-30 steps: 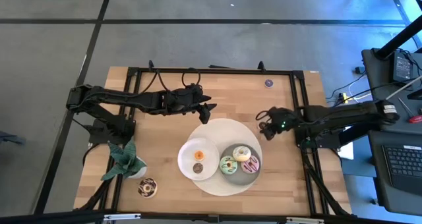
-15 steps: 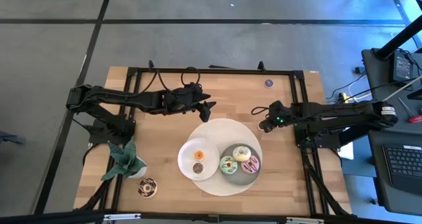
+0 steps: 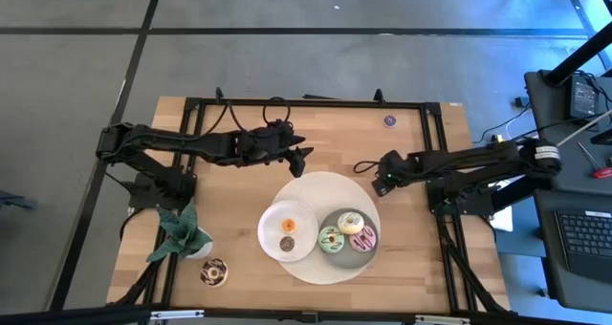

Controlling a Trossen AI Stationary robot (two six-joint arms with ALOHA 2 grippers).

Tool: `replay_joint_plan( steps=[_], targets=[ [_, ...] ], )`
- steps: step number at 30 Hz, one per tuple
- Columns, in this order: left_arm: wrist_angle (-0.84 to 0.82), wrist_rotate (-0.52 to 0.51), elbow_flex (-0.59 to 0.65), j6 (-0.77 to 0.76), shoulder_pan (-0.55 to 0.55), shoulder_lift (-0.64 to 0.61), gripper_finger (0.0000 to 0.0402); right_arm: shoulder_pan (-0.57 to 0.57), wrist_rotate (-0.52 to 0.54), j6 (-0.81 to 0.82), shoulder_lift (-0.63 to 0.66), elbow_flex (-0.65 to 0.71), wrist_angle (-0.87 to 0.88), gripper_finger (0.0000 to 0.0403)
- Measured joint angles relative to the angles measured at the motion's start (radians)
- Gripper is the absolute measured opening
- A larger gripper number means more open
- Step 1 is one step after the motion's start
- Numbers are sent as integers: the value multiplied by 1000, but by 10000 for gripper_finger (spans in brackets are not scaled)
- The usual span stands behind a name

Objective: Pick & Place donuts
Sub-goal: Put the small black donut on the white plate

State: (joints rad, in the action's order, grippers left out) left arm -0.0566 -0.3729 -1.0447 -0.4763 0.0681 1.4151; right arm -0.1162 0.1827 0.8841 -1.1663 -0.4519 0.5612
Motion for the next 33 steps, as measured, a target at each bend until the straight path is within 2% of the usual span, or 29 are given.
replay_joint_plan(
  steps=[4,11,15,23,27,29,33],
  targets=[
    [0,0,0,0,0,0,207,0,0,-1,-32,0,-15,138],
    [0,0,0,0,0,0,207,0,-2,-39,-33,-2,-15,68],
    [-9,0,0,4,0,0,207,0,-2,-123,-23,-35,-1,39],
    [-56,3,0,60,-1,0,207,0,0,-334,-10,-222,-12,31],
    [-60,69,0,74,-1,0,207,1,-6,-426,-10,-323,-37,34],
    [-60,128,0,138,-4,0,207,1,-41,-463,-10,-368,-56,35],
    [-56,189,0,407,-24,0,207,0,-152,-472,-10,-444,-86,35]
  ],
)
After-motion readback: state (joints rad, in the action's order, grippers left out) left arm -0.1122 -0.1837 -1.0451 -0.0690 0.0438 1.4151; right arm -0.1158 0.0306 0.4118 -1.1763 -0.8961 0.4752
